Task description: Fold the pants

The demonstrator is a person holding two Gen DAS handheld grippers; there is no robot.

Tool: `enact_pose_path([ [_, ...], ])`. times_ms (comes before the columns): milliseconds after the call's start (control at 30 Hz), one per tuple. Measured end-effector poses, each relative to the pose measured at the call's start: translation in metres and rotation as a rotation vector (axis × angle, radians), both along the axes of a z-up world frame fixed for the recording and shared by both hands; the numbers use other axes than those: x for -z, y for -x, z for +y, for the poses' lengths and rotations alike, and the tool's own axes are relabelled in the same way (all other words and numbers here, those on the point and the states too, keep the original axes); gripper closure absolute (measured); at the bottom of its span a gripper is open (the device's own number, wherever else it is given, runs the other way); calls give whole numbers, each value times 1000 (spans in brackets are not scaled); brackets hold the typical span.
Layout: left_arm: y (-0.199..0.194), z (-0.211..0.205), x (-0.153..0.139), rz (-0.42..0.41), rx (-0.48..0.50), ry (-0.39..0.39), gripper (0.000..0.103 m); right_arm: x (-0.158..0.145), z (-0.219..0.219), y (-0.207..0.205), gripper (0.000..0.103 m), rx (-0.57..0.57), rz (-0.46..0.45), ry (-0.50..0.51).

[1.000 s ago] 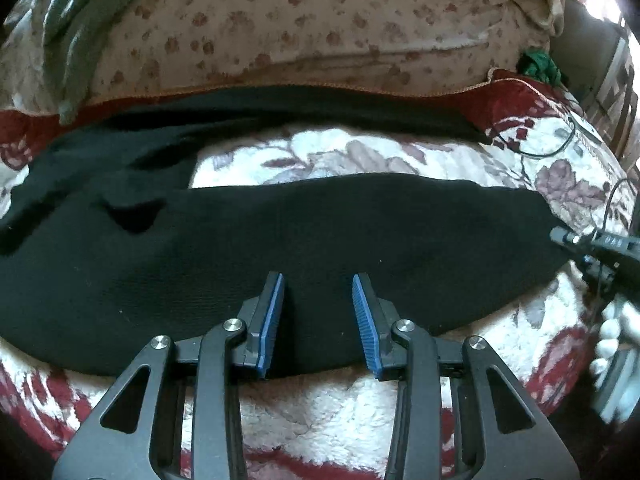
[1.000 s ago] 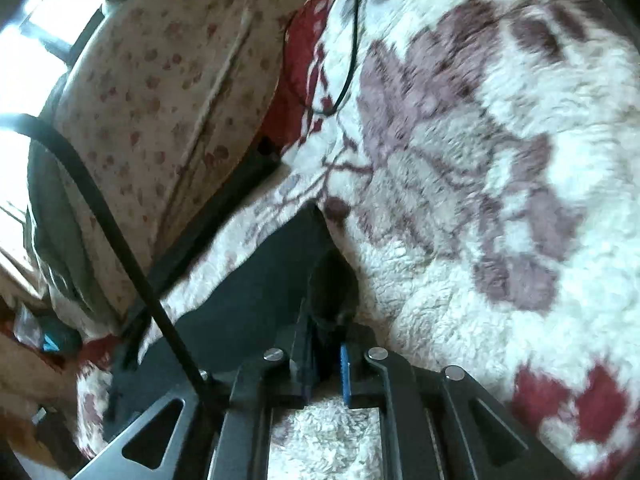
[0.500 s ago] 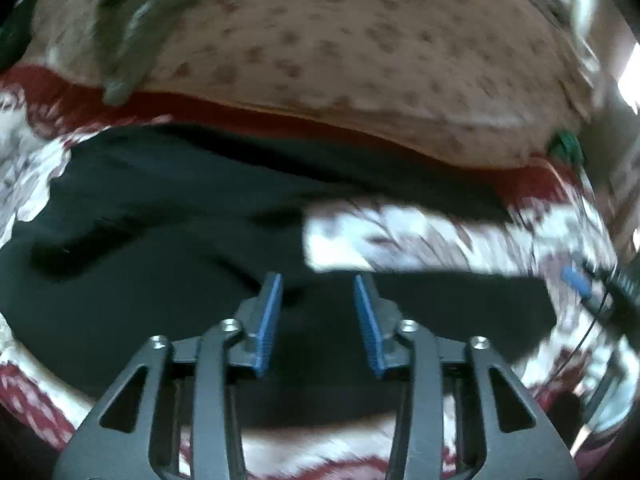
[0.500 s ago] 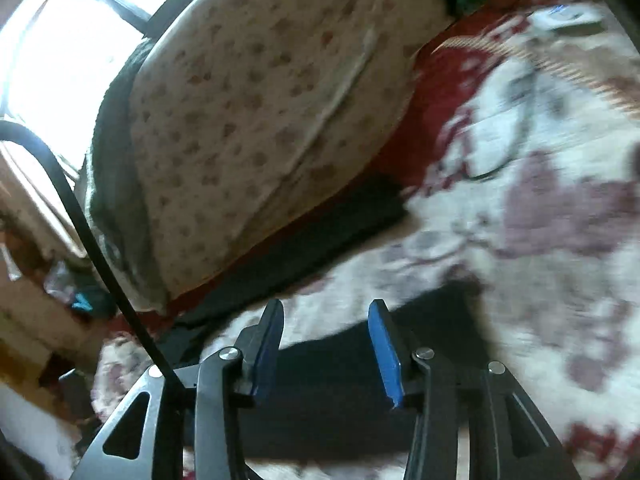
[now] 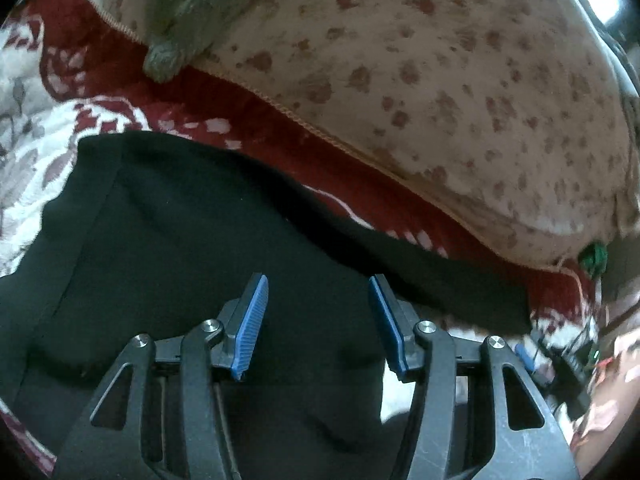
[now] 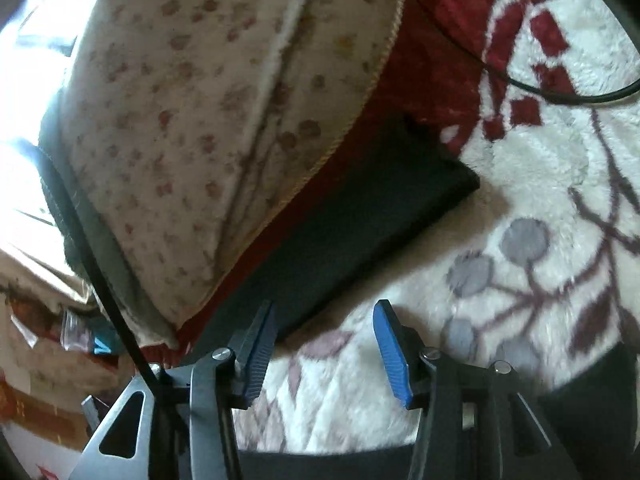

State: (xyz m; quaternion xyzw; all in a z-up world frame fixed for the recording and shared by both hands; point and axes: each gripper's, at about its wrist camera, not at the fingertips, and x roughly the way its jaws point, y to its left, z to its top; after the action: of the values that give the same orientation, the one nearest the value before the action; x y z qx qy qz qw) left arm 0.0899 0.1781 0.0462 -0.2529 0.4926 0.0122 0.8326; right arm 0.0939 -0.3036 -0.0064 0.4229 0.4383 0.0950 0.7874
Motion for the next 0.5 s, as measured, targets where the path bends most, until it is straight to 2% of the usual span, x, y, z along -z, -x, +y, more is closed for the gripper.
enact_pose_path([
  [100,-17,6,8,16,-40,18,51,2,-4,-8,55,0,-3,8],
  [233,-40,4,20,63,-32,27,51,3,0,-22,53,-5,1,12],
  [500,-71,3,33,100,-73,27,51,9,5,-41,53,-14,19,-1],
])
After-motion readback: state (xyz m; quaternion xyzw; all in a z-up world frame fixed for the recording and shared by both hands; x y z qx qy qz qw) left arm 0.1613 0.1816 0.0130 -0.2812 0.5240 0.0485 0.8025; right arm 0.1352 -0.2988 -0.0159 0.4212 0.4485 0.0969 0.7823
